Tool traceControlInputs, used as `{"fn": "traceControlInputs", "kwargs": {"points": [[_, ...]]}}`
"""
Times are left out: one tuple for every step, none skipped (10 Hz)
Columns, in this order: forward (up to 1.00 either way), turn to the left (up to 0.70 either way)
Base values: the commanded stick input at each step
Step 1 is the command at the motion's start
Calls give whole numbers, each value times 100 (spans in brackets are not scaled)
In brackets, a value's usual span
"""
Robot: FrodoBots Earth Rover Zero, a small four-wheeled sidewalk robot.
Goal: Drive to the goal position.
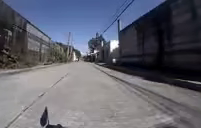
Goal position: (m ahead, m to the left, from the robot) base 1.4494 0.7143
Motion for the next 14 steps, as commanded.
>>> {"fn": "traceControlInputs", "kwargs": {"points": [[70, -3], [70, -3], [70, -3], [70, -3], [70, -3], [70, -3], [70, -3], [70, -3], [70, -3], [70, -3], [70, -3], [70, -3], [70, -3], [70, -3]]}}
